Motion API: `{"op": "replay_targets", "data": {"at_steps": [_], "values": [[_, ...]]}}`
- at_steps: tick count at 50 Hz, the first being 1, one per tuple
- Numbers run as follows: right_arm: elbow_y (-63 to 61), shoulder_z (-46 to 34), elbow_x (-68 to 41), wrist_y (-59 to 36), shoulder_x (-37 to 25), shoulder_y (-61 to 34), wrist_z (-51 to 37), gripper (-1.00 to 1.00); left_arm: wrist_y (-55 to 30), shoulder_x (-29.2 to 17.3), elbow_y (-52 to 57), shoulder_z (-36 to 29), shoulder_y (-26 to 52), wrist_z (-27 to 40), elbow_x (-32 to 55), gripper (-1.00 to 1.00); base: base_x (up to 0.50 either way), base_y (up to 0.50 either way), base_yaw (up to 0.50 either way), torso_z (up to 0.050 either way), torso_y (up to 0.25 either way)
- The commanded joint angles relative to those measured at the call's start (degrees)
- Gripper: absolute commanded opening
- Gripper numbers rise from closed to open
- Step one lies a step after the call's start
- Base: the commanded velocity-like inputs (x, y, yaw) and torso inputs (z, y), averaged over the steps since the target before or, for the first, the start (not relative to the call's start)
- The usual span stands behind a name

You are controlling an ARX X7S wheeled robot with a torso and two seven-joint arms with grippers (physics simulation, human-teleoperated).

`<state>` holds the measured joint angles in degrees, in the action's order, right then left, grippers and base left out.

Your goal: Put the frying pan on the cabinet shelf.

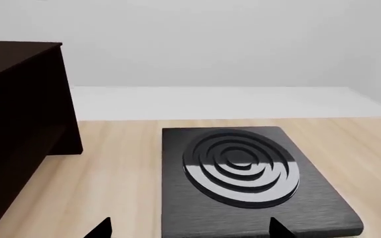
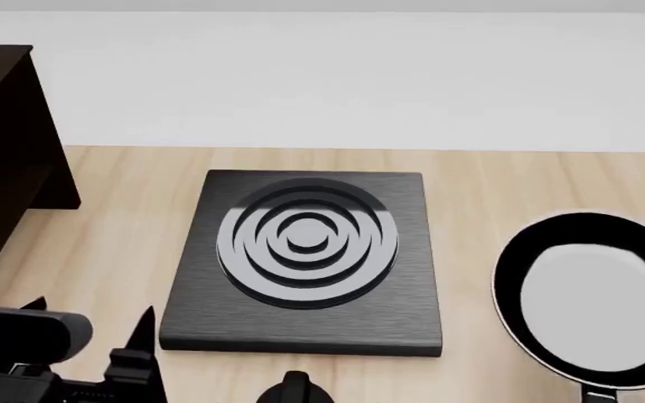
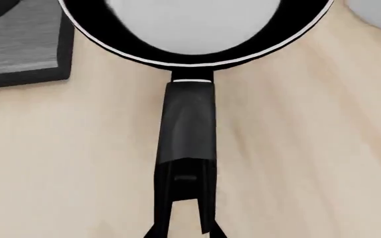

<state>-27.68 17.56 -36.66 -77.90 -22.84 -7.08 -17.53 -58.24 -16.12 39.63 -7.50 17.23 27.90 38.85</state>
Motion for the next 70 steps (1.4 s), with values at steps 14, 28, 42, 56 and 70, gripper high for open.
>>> {"op": "replay_targets", "data": {"at_steps": [14,28,42,56,70], "values": [[-5.66,-9.55,-18.81,-7.01,-5.34,-23.85,-4.98,-1.0,2.77,0.62,-6.58,3.03,6.74,-5.88,5.05,1.0,0.0,0.0,0.0,0.0,0.001],[-5.41,-15.56,-19.42,-2.87,-4.15,-28.49,-1.12,-1.0,-1.85,2.36,-14.77,7.86,14.42,-9.36,15.78,1.0,0.0,0.0,0.0,0.0,0.002],[-7.48,-17.07,-23.26,-5.13,-2.22,-32.52,-3.16,-1.0,-3.9,3.14,-19.09,8.27,21.02,-9.81,19.19,1.0,0.0,0.0,0.0,0.001,0.001],[-9.01,-15.22,-29.83,-8.51,0.3,-36.08,-7.91,-1.0,-8.13,4.54,-17.54,7.32,21.19,-7.29,24.42,1.0,0.0,0.0,0.0,0.0,0.001],[-10.42,-18.87,-30.43,-6.49,0.19,-35.95,-8.86,-1.0,-9.83,10.52,-17.41,12.3,21.26,1.27,36.87,1.0,0.0,0.0,0.0,0.001,0.002]]}}
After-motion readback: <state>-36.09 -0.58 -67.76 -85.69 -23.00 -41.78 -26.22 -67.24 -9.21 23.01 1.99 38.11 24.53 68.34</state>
